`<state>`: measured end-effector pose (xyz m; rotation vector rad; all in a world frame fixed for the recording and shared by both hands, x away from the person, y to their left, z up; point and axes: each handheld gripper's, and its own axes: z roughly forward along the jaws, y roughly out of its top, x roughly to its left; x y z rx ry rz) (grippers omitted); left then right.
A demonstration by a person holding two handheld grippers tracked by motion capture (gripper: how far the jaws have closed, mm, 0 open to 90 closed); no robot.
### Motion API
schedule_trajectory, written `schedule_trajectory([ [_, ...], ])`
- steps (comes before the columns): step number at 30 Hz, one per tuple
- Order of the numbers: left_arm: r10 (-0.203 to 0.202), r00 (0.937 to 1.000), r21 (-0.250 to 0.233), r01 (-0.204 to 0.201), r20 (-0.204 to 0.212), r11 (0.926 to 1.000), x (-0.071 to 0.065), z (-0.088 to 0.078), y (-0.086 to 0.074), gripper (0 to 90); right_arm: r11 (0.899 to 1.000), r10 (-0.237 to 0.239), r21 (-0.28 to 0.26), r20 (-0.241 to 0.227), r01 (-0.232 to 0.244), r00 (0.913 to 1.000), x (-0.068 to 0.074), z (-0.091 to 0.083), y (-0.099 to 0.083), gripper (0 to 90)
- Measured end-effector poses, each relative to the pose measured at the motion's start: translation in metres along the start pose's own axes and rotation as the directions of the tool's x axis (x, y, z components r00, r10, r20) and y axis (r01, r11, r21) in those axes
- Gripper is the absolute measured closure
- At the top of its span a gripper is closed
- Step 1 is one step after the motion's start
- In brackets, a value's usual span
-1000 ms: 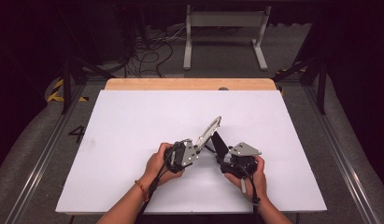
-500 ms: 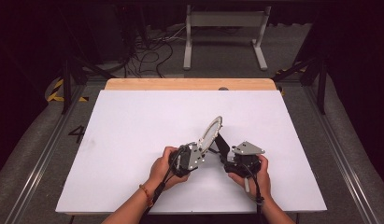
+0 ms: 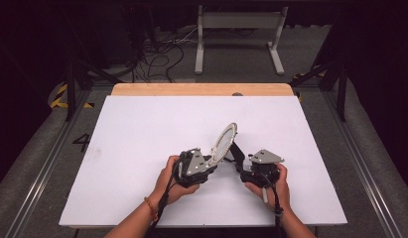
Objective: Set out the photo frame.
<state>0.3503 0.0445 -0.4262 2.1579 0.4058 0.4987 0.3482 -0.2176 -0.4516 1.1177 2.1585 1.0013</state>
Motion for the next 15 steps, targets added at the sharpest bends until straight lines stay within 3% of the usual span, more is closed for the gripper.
schedule_trajectory([
  [6,-0.021,0.9993,-0.014,0.02,-0.033,0.9997,0.005,-0.041,-0.022,57.9,0.999,-0.012,-0.036,-0.001,0.012,0.9999,0.013,-0.015,0.007,39.3],
  [9,-0.027,0.999,-0.002,0.027,-0.035,0.9996,0.006,-0.063,-0.043,54.0,0.993,-0.069,-0.098,-0.029,0.066,0.9972,0.03,-0.03,0.015,39.8],
  [15,-0.05,0.9976,0.018,0.051,-0.048,0.9985,0.005,-0.08,-0.071,50.8,0.99,-0.085,-0.121,-0.05,0.079,0.9951,0.041,-0.036,0.018,40.5],
])
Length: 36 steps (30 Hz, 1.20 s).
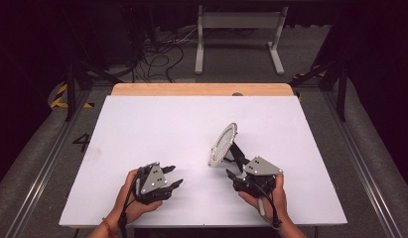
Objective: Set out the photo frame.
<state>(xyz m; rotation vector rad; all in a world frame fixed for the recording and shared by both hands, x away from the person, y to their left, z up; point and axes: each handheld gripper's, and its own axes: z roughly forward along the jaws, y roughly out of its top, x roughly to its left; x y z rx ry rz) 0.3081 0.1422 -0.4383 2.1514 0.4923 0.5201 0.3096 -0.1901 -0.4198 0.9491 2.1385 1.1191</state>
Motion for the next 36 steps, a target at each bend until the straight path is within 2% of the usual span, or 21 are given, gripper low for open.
schedule_trajectory([
  [1,-0.008,1.0,-0.002,0.008,0.003,1.0,0.0,-0.002,-0.004,50.2,1.0,0.026,-0.009,-0.034,-0.026,0.9991,0.002,-0.001,0.001,40.6],
  [2,-0.03,0.9994,-0.018,0.03,0.017,0.9994,0.001,-0.004,-0.01,50.1,0.999,0.03,-0.013,-0.043,-0.031,0.9986,0.002,-0.001,0.002,40.5],
  [4,-0.029,0.9994,-0.018,0.029,0.018,0.9994,0.001,-0.005,-0.011,47.6,0.999,0.039,-0.023,-0.047,-0.04,0.9981,0.004,-0.001,0.002,40.3],
  [6,-0.007,1.0,-0.007,0.007,0.003,0.9999,-0.001,-0.003,-0.01,45.9,0.998,0.05,-0.034,-0.053,-0.051,0.9974,0.006,0.001,0.003,39.4],
  [8,-0.012,0.9999,0.001,0.012,0.003,0.9999,-0.002,0.001,-0.011,42.8,0.997,0.051,-0.047,-0.058,-0.054,0.997,0.008,0.004,0.004,38.9],
  [9,0.002,1.0,0.021,-0.002,-0.001,0.9998,-0.004,0.004,-0.011,40.5,0.996,0.068,-0.049,-0.07,-0.072,0.9952,0.009,0.009,0.005,38.0],
  [14,0.002,1.0,0.045,-0.002,-0.006,0.999,-0.004,0.007,-0.013,37.4,0.993,0.114,-0.032,-0.074,-0.117,0.9907,0.012,0.026,0.009,36.1],
  [16,-0.005,1.0,0.038,0.005,-0.001,0.9993,-0.003,0.005,-0.012,37.1,0.99,0.135,-0.015,-0.086,-0.137,0.9871,0.014,0.034,0.01,35.9],
  [20,-0.014,0.9998,0.035,0.015,-0.011,0.9993,-0.001,0.003,-0.013,36.4,0.995,0.101,-0.008,-0.06,-0.101,0.9931,0.02,0.042,0.012,35.2],
  [22,-0.01,0.9999,0.042,0.01,-0.008,0.999,0.0,0.004,-0.014,35.9,0.995,0.097,-0.019,-0.05,-0.099,0.994,0.02,0.043,0.013,35.4],
  [28,-0.008,0.9999,0.054,0.009,-0.009,0.9985,0.0,0.006,-0.014,34.6,0.989,0.142,-0.033,-0.04,-0.144,0.989,0.016,0.049,0.016,38.9],
  [33,0.018,0.9997,0.077,-0.017,-0.016,0.9969,0.0,0.007,-0.014,33.3,0.985,0.167,-0.042,-0.033,-0.168,0.9854,0.014,0.053,0.018,44.1],
  [36,0.011,0.9999,0.08,-0.01,-0.012,0.9967,0.001,0.007,-0.015,32.7,0.984,0.172,-0.048,-0.024,-0.173,0.9848,0.013,0.055,0.018,46.2],
])
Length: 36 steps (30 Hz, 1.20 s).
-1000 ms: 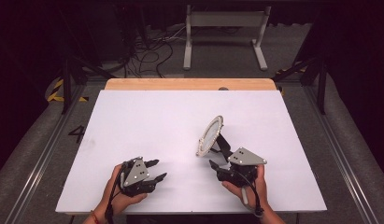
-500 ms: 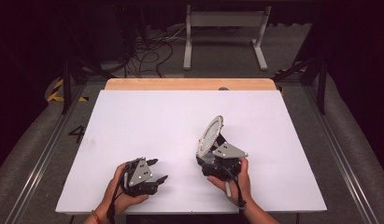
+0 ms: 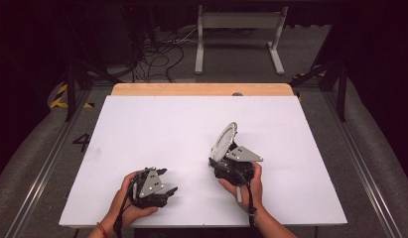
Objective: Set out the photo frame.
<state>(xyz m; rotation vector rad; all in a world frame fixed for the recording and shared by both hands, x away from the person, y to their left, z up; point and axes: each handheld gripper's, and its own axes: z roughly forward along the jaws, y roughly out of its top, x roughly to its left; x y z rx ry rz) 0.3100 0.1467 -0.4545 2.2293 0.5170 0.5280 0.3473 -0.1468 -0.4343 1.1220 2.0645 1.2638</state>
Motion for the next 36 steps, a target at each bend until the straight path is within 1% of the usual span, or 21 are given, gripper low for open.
schedule_trajectory([
  [1,0.001,1.0,0.0,-0.001,-0.004,1.0,0.0,0.0,0.0,32.7,1.0,0.01,-0.004,-0.007,-0.01,0.9999,-0.001,0.0,0.0,46.3],
  [4,0.002,1.0,0.005,-0.002,0.003,1.0,0.002,-0.001,-0.001,32.5,1.0,0.006,-0.002,-0.017,-0.006,0.9998,-0.004,0.0,0.001,46.8],
  [6,-0.009,1.0,0.004,0.009,0.003,1.0,0.003,-0.002,-0.003,32.4,1.0,0.015,-0.009,-0.017,-0.015,0.9997,-0.004,-0.001,-0.001,48.4],
  [8,-0.006,1.0,0.008,0.006,0.001,1.0,0.004,-0.002,-0.003,32.0,1.0,0.015,-0.009,-0.023,-0.015,0.9996,-0.005,-0.002,-0.003,50.4],
  [10,-0.007,1.0,0.009,0.007,0.001,0.9999,0.004,-0.002,-0.003,31.8,1.0,0.022,-0.008,-0.038,-0.023,0.999,-0.006,-0.003,-0.005,51.6],
  [14,-0.001,1.0,0.003,0.001,0.0,1.0,0.004,-0.004,-0.002,31.5,1.0,0.012,0.002,-0.059,-0.012,0.9982,-0.011,-0.006,-0.005,53.9],
  [16,0.007,0.9999,0.009,-0.007,-0.008,0.9999,0.005,-0.004,-0.002,31.2,1.0,0.009,0.005,-0.068,-0.008,0.9976,-0.013,-0.009,-0.006,55.0],
  [19,-0.002,0.9999,0.011,0.003,-0.014,0.9999,0.006,-0.004,-0.003,30.9,1.0,0.004,0.009,-0.074,-0.003,0.9973,-0.014,-0.012,-0.006,55.3],
  [20,-0.008,0.9999,0.011,0.008,-0.013,0.9999,0.006,-0.004,-0.003,30.6,1.0,-0.008,0.006,-0.068,0.009,0.9977,-0.013,-0.013,-0.007,54.7],
  [23,-0.007,0.9999,0.006,0.007,-0.014,1.0,0.006,-0.005,-0.003,30.3,0.999,-0.036,-0.017,-0.028,0.036,0.9989,-0.011,-0.015,-0.007,47.0],
  [24,0.0,0.9999,0.011,0.0,-0.014,0.9999,0.006,-0.005,-0.003,30.2,0.999,-0.033,-0.021,-0.024,0.032,0.9992,-0.012,-0.015,-0.007,46.3],
  [26,-0.005,0.9999,0.011,0.005,-0.009,0.9999,0.006,-0.004,-0.003,30.0,1.0,-0.018,-0.024,-0.036,0.017,0.9992,-0.012,-0.013,-0.006,43.4],
  [28,0.002,1.0,0.017,-0.002,-0.009,0.9999,0.006,-0.003,-0.003,29.9,1.0,-0.017,-0.021,-0.023,0.017,0.9996,-0.008,-0.009,-0.004,41.5],
  [32,-0.012,0.9999,0.006,0.012,-0.004,0.9999,0.006,-0.003,-0.003,29.4,1.0,-0.008,-0.022,-0.001,0.008,1.0,-0.007,-0.003,-0.002,43.7],
  [34,-0.014,0.9999,0.01,0.014,-0.009,0.9998,0.006,-0.003,-0.003,28.6,1.0,-0.006,-0.022,0.01,0.006,0.9999,-0.008,-0.003,-0.001,48.6],
  [36,-0.017,0.9998,0.01,0.017,-0.01,0.9998,0.006,-0.003,-0.003,27.8,1.0,0.001,-0.021,0.0,-0.001,1.0,-0.011,-0.004,-0.001,49.4],
])
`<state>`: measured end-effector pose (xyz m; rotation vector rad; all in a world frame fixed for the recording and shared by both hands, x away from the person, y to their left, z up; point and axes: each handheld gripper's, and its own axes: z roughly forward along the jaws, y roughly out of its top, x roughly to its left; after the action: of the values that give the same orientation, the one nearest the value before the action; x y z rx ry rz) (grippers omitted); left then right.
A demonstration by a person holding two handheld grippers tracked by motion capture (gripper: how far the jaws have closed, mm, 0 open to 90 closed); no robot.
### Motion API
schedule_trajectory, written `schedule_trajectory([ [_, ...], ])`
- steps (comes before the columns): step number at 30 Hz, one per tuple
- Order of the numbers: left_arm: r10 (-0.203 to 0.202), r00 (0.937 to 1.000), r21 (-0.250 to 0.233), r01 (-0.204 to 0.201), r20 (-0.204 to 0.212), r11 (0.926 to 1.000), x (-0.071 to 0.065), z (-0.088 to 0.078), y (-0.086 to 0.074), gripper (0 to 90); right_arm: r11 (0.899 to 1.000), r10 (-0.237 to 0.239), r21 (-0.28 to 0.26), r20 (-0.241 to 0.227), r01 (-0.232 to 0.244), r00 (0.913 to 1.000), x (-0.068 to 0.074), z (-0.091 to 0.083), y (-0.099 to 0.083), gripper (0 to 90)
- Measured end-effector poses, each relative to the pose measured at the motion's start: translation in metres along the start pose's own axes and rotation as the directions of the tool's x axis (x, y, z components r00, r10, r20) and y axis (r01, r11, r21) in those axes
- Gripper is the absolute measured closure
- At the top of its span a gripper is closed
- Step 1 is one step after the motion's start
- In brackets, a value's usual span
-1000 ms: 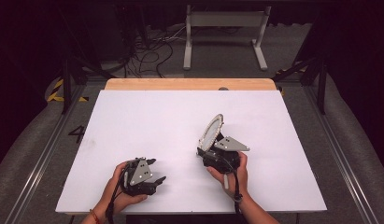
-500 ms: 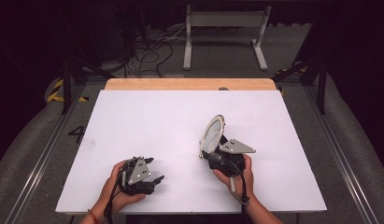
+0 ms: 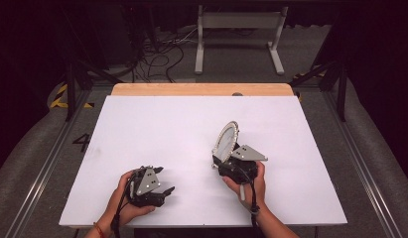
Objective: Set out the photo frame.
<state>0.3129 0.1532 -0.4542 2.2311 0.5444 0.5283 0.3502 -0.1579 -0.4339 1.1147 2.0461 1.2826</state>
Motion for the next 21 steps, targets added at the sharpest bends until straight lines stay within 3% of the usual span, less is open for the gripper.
schedule_trajectory([
  [5,0.007,0.9999,0.008,-0.007,-0.009,0.9999,-0.001,0.001,0.001,26.8,1.0,-0.001,0.001,0.002,0.001,1.0,-0.003,-0.002,0.0,54.9],
  [10,-0.001,0.9993,0.02,0.002,-0.038,0.9998,0.003,0.001,0.002,25.6,1.0,-0.007,0.008,-0.038,0.008,0.9993,-0.01,-0.009,-0.003,58.7],
  [16,-0.023,0.9991,0.014,0.023,-0.036,0.9996,0.005,0.0,0.004,23.5,0.999,-0.018,0.038,-0.098,0.022,0.995,-0.02,-0.02,-0.004,64.8],
  [21,-0.015,0.9997,0.031,0.015,-0.021,0.9994,0.003,0.002,0.008,23.8,0.998,-0.011,0.062,-0.157,0.021,0.9876,-0.032,-0.03,-0.007,68.1],
])
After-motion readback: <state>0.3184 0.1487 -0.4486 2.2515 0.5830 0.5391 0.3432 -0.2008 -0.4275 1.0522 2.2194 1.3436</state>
